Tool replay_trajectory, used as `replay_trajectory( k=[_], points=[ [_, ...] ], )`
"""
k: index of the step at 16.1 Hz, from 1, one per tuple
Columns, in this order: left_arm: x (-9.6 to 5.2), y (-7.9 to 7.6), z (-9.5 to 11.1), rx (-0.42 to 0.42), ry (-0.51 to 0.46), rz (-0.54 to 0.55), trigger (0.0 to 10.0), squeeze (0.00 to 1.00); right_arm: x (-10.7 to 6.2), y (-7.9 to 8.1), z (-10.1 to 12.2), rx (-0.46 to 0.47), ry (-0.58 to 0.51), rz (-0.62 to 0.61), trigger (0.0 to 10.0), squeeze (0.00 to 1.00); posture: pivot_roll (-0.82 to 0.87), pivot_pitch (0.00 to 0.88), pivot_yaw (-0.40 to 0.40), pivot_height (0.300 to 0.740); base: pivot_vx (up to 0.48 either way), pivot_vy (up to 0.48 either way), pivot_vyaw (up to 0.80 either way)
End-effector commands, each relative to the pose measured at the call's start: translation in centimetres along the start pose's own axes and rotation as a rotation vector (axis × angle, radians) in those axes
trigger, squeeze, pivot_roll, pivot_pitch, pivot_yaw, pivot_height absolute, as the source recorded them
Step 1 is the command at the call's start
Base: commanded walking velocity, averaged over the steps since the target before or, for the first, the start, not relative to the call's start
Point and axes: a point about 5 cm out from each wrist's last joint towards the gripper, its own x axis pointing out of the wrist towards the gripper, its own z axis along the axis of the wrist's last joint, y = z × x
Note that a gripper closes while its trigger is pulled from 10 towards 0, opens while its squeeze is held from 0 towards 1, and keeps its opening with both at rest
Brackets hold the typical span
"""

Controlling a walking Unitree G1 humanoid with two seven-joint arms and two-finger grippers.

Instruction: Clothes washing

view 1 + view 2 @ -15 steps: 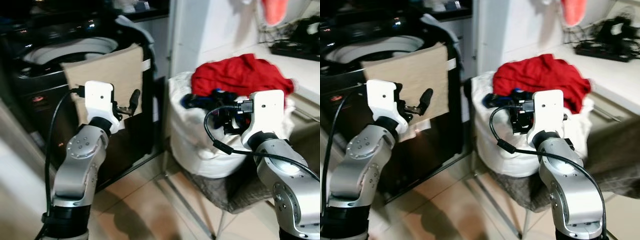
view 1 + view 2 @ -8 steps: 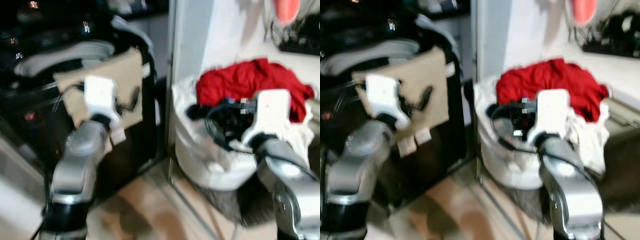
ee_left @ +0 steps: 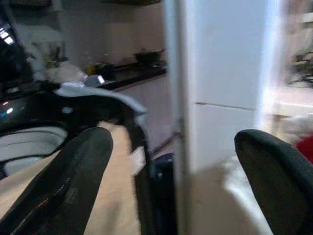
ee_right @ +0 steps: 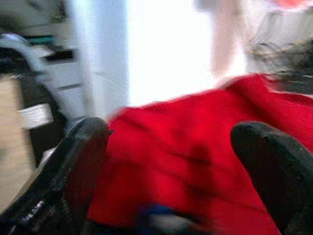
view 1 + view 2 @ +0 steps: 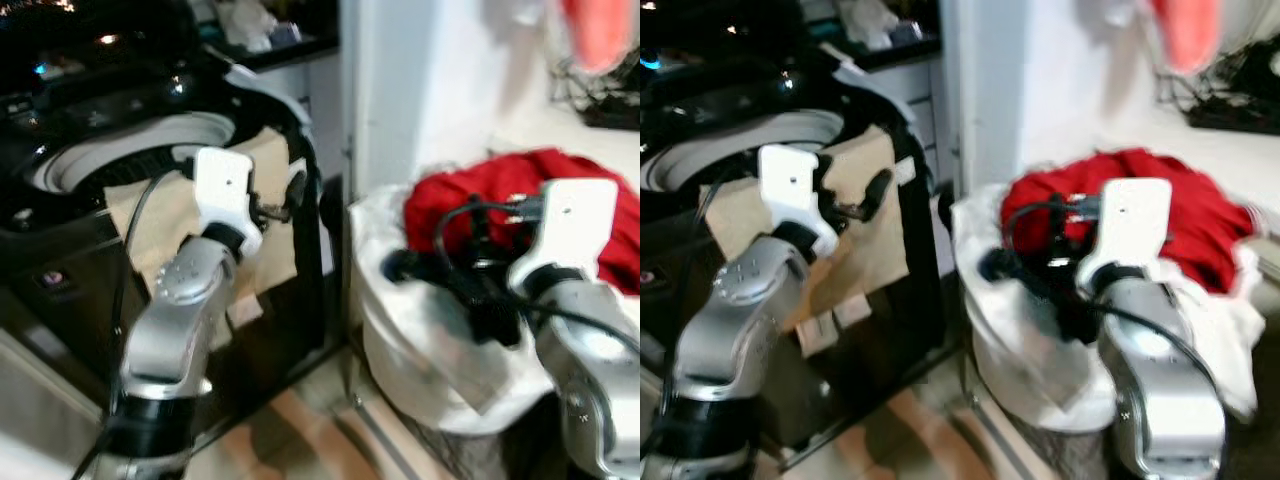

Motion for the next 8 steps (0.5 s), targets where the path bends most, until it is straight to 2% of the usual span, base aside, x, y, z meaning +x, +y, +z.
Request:
replay_trajectory(
  k=[1, 8],
  points=[
    [0.21, -0.14, -0.13, -0.004, 0.007, -0.004, 10.0, 0.00, -0.14, -0.47, 0.43, -0.006, -0.020, -0.016, 10.0, 0.00, -0.12, 0.000, 0.053, 0.740, 0.431, 0.000, 0.00],
    [0.44, -0.07, -0.49, -0.025, 0.016, 0.009, 10.0, 0.00, -0.32, -0.73, 0.23, -0.013, -0.005, -0.031, 10.0, 0.00, -0.13, 0.000, 0.054, 0.740, 0.416, 0.000, 0.00]
  ],
)
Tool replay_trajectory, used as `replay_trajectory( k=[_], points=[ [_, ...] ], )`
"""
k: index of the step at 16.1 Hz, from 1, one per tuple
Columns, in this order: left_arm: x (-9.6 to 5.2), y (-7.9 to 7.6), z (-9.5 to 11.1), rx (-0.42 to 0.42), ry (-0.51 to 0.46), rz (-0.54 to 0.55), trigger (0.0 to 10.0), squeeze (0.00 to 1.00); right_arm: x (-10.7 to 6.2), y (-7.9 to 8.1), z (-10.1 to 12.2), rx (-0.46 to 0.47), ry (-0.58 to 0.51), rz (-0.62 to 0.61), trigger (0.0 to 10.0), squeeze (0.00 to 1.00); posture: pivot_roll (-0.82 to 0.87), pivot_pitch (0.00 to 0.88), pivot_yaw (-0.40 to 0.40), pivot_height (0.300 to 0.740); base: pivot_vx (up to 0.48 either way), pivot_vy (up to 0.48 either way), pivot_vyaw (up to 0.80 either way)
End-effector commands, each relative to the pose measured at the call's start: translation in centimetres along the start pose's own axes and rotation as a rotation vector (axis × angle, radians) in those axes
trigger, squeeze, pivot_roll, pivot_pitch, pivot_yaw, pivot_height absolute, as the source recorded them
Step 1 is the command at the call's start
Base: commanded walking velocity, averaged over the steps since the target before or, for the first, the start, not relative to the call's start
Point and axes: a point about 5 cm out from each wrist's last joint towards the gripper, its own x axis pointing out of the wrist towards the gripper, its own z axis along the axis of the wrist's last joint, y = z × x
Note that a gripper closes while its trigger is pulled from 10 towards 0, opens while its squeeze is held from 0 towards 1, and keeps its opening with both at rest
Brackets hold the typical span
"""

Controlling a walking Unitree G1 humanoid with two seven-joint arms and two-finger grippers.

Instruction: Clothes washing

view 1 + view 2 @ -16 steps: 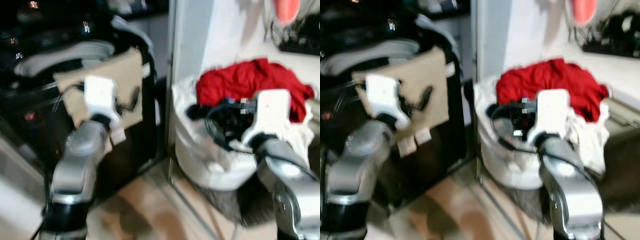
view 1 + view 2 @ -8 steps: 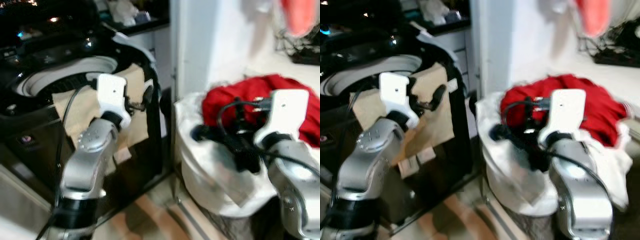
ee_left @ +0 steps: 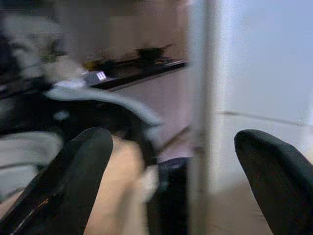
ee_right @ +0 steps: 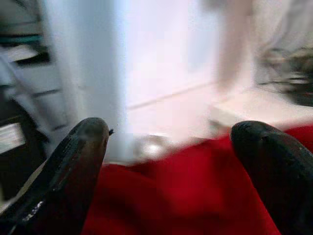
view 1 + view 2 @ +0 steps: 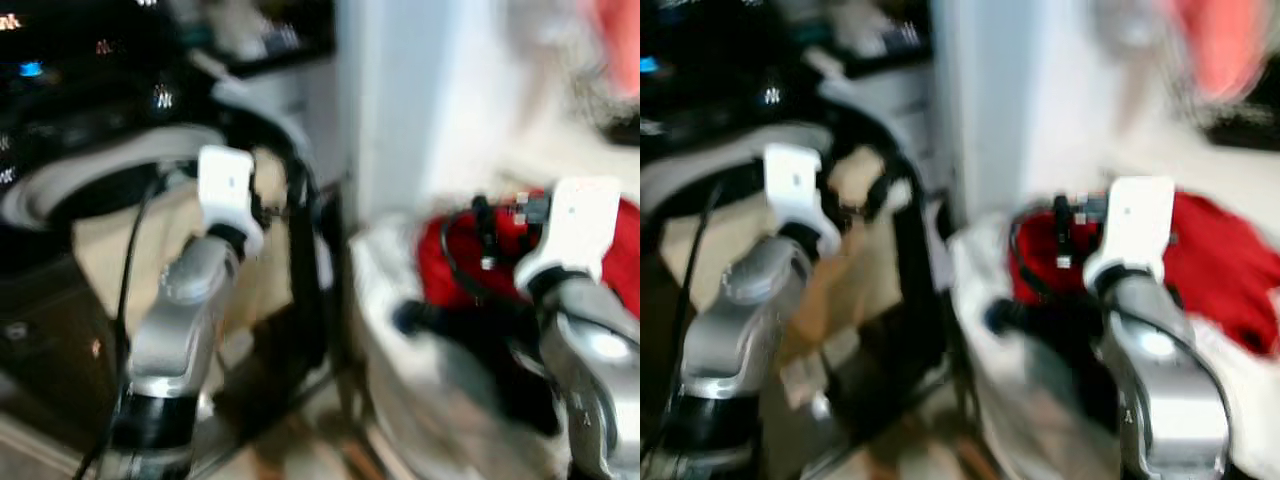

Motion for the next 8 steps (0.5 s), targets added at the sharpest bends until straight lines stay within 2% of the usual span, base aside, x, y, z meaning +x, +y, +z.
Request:
replay_trajectory(
  k=[1, 4, 8],
  points=[
    [0.14, -0.15, 0.03, 0.001, -0.004, -0.004, 10.0, 0.00, -0.23, -0.40, 0.34, -0.006, -0.012, -0.014, 10.0, 0.00, -0.13, 0.000, 0.054, 0.740, 0.000, 0.000, 0.00],
    [0.16, -0.27, 0.00, 0.031, -0.001, -0.020, 10.0, 0.00, -0.26, -0.59, 0.12, 0.008, 0.003, -0.030, 10.0, 0.00, -0.13, 0.000, 0.056, 0.740, 0.000, 0.000, 0.00],
    [0.29, -0.31, -0.13, 0.031, 0.002, -0.024, 10.0, 0.00, -0.41, -0.74, -0.02, 0.018, 0.014, -0.046, 10.0, 0.00, -0.14, 0.000, 0.062, 0.740, 0.000, 0.443, -0.75]
  ],
)
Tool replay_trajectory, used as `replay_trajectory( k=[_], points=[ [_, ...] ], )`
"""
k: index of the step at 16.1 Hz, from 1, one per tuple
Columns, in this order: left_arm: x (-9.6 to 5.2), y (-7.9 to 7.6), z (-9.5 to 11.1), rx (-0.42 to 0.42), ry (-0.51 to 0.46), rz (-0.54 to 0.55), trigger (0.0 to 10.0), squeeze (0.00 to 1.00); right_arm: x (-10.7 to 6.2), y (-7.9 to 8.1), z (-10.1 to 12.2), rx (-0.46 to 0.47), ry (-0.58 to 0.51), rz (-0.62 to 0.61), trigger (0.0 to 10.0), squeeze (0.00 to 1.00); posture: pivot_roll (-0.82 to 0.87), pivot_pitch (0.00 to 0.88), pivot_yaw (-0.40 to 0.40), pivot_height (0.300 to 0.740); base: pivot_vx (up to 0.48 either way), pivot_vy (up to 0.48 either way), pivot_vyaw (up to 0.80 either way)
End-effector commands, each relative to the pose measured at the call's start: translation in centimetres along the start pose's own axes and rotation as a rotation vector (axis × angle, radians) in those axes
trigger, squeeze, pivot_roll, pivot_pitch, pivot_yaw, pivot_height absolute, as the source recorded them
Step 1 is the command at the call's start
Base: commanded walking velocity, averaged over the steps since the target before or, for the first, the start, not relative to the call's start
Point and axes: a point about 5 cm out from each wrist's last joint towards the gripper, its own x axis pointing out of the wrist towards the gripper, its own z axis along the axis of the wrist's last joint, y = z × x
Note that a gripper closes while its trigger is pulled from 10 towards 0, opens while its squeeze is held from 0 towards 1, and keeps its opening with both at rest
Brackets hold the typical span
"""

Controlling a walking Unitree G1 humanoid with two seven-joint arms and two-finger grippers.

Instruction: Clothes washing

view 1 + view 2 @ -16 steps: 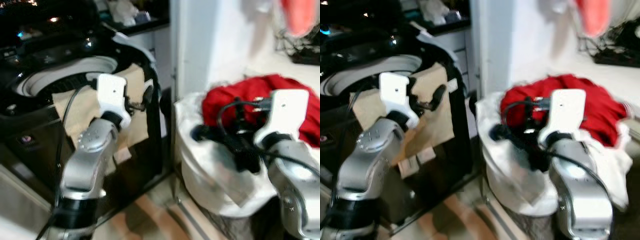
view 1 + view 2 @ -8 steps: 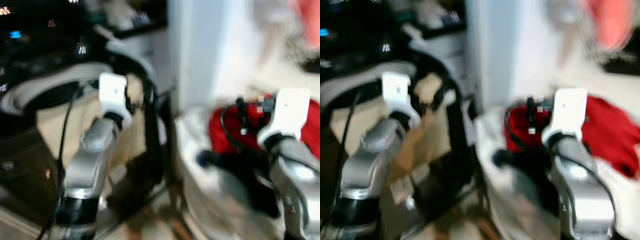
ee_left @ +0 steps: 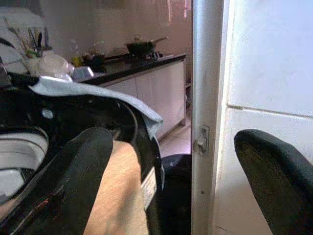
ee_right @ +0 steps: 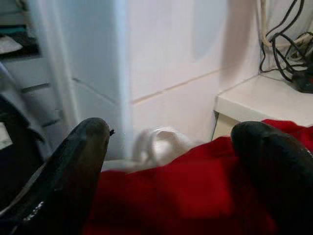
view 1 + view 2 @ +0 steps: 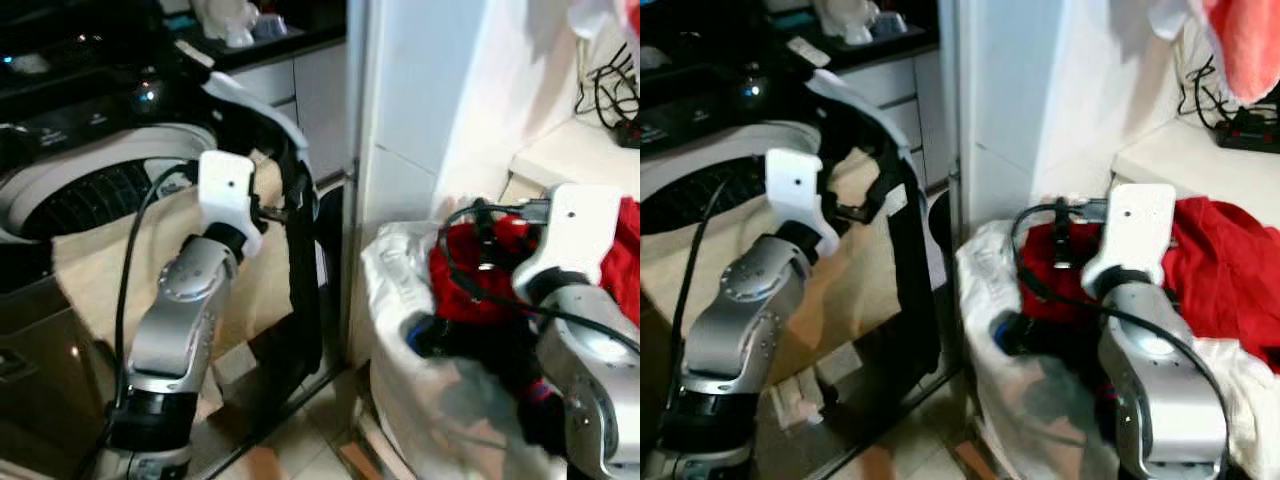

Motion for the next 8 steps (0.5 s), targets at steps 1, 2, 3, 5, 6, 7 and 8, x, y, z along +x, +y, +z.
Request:
replay_trajectory(
  k=[1, 2, 3, 5, 6, 7, 8],
  points=[
    [0.11, 0.07, 0.09, 0.014, -0.002, -0.002, 10.0, 0.00, -0.23, -0.09, 0.18, 0.007, -0.003, -0.006, 10.0, 0.00, -0.14, 0.000, 0.063, 0.740, 0.000, 0.472, -0.79],
    [0.12, 0.04, 0.08, 0.014, -0.002, -0.003, 10.0, 0.00, -0.24, -0.11, 0.18, 0.008, -0.003, -0.007, 10.0, 0.00, -0.14, 0.000, 0.064, 0.740, 0.000, 0.472, -0.79],
    [0.15, 0.00, 0.04, 0.014, -0.001, -0.004, 10.0, 0.00, -0.24, -0.12, 0.19, 0.008, -0.003, -0.008, 10.0, 0.00, -0.14, 0.000, 0.065, 0.740, 0.000, 0.472, -0.79],
    [0.17, 0.03, -0.05, 0.017, 0.003, -0.004, 10.0, 0.00, -0.23, -0.11, 0.20, 0.009, -0.004, -0.008, 10.0, 0.00, -0.14, 0.000, 0.066, 0.740, 0.000, 0.472, -0.39],
    [0.17, 0.05, -0.08, 0.018, 0.005, -0.003, 10.0, 0.00, -0.22, -0.11, 0.21, 0.006, -0.004, -0.006, 10.0, 0.00, -0.14, 0.000, 0.065, 0.740, 0.000, 0.476, 0.00],
    [0.18, 0.05, -0.09, 0.018, 0.006, -0.003, 10.0, 0.00, -0.22, -0.11, 0.21, 0.005, -0.004, -0.005, 10.0, 0.00, -0.14, 0.000, 0.065, 0.740, 0.000, 0.476, 0.00],
    [0.19, 0.15, -0.28, 0.067, 0.024, 0.026, 10.0, 0.00, -0.10, 0.00, 0.36, -0.001, -0.009, 0.011, 10.0, 0.00, -0.14, 0.000, 0.059, 0.740, 0.000, -0.409, 0.00]
  ],
)
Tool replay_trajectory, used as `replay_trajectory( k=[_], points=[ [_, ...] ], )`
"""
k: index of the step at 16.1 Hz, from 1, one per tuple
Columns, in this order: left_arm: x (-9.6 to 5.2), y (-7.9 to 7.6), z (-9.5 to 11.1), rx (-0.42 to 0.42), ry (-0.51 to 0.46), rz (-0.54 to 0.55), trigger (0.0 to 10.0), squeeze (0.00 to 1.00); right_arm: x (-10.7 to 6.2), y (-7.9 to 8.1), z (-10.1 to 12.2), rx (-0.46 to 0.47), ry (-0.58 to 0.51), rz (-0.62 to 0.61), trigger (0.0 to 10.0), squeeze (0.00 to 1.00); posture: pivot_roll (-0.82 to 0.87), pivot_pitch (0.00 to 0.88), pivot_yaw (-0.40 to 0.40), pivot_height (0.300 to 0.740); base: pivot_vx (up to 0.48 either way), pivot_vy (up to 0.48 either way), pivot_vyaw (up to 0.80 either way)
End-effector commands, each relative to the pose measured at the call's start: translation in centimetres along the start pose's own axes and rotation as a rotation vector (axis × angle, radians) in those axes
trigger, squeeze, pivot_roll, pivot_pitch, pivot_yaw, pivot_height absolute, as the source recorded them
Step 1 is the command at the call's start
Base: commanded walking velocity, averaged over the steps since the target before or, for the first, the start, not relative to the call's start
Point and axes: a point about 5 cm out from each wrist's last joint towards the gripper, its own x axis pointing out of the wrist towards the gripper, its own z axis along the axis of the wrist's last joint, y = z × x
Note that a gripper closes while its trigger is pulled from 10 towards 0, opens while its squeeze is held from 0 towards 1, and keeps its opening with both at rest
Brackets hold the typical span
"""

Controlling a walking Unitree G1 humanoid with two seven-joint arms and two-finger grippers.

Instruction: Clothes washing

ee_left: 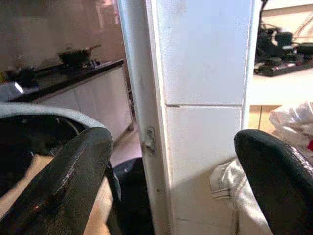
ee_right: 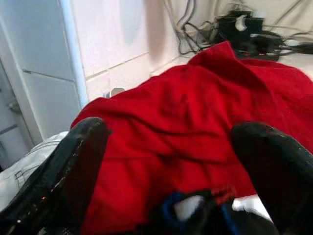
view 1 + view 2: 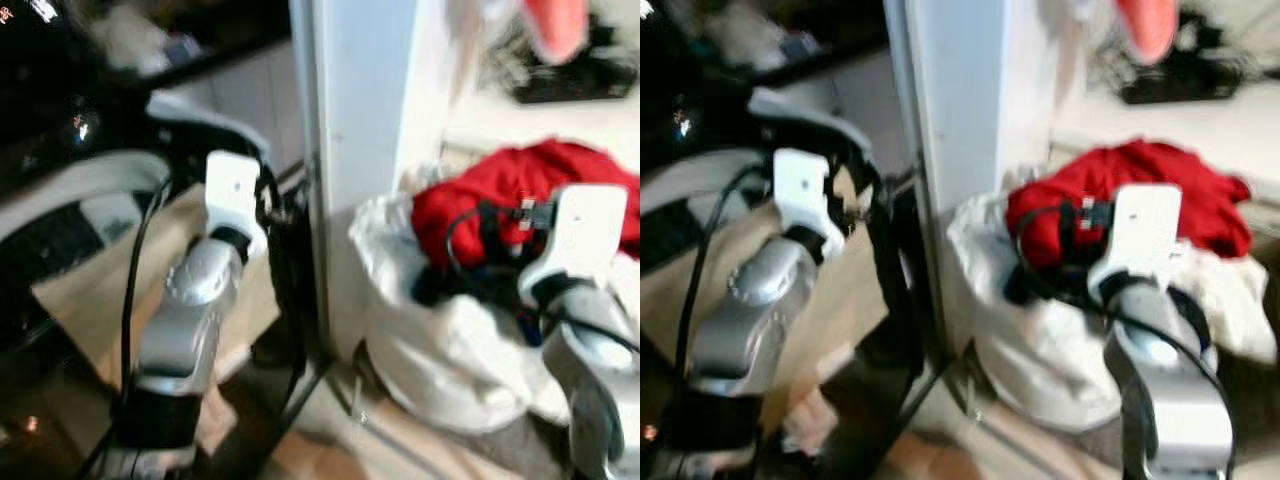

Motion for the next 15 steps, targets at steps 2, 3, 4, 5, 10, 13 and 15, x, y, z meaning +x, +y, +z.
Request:
replay_trajectory(
  k=[2, 3, 4, 5, 10, 13, 15],
  points=[
    [-0.3, 0.9, -0.3, 0.047, 0.030, 0.064, 10.0, 0.00, 0.3, 0.7, 0.7, 0.006, -0.023, 0.053, 10.0, 0.00, -0.13, 0.000, 0.050, 0.740, 0.000, -0.444, 0.00],
    [-0.6, 1.1, -0.7, -0.007, 0.038, 0.100, 10.0, 0.00, 0.4, 0.8, 0.9, -0.001, -0.031, 0.074, 10.0, 0.00, -0.13, 0.000, 0.044, 0.740, 0.000, 0.000, 0.00],
    [-0.8, 1.2, -0.8, -0.028, 0.033, 0.108, 10.0, 0.00, 0.5, 0.8, 0.9, -0.005, -0.033, 0.080, 10.0, 0.00, -0.12, 0.000, 0.039, 0.740, 0.000, 0.000, 0.00],
    [-1.0, 1.3, -0.9, -0.031, 0.042, 0.120, 10.0, 0.00, 0.7, 0.8, 1.0, -0.017, -0.036, 0.087, 10.0, 0.00, -0.12, 0.000, 0.030, 0.740, 0.000, 0.000, 0.00],
    [-1.3, 1.4, -0.1, -0.025, -0.006, 0.127, 10.0, 0.00, 1.6, 0.9, 1.1, -0.092, -0.052, 0.147, 10.0, 0.00, -0.09, 0.000, 0.007, 0.740, 0.000, 0.000, 0.00],
    [-1.3, 1.1, 0.3, -0.009, -0.023, 0.102, 10.0, 0.00, 1.6, 1.0, 0.8, -0.086, -0.034, 0.184, 10.0, 0.00, -0.10, 0.000, 0.009, 0.740, 0.000, 0.000, 0.00],
    [-1.2, 0.9, 0.4, -0.014, -0.029, 0.088, 10.0, 0.00, 1.4, 1.0, 0.6, -0.079, -0.027, 0.176, 10.0, 0.00, -0.11, 0.000, 0.023, 0.740, 0.000, 0.000, 0.00]
  ],
)
